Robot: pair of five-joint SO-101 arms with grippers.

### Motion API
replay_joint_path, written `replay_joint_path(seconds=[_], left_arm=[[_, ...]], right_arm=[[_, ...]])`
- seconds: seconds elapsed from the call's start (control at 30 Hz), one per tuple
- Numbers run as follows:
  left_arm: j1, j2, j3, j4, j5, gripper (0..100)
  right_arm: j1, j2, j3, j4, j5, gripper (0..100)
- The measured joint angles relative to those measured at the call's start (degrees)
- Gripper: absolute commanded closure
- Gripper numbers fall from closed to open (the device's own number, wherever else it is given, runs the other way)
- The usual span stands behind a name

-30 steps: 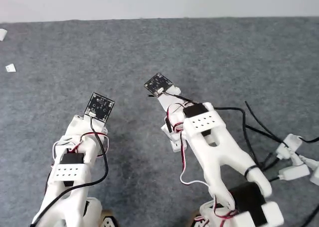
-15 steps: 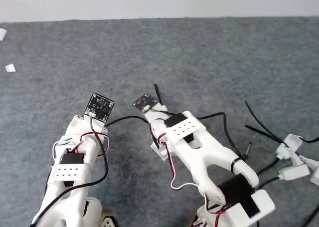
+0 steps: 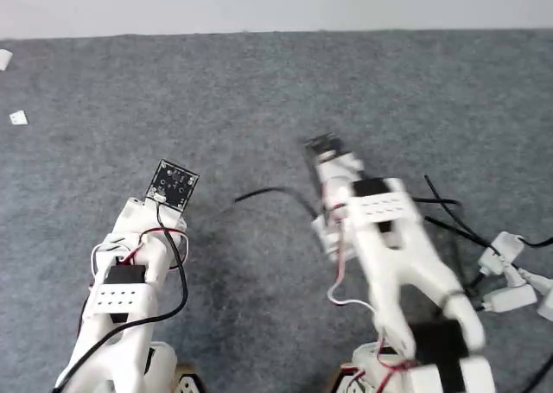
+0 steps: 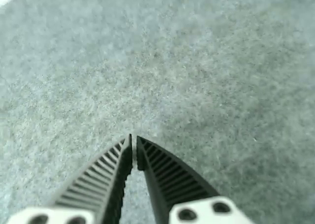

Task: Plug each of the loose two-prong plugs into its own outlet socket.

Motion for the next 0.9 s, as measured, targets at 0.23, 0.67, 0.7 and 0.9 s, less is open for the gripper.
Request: replay_joint_path(seconds=[0.23,0.67,0.7,0.9], left_arm=[[-0.70,0.00,0.00,-0.53,0.00,98],[-0.88,0.00,0.00,-0.53,0.00,98],[-0.88,0.00,0.00,-0.53,0.00,98],[-0.88,0.00,0.00,-0.53,0.00,98]], right_arm=[[26.37,-15.12,0.00,2.29,0.97,99.0],[62.42,-8.53,0.00,-10.55,11.16,87.9],[63.38,-7.38,0.00,-11.34,11.25,82.8],[64.70,-5.10,-0.62,-11.87,11.25,77.6]])
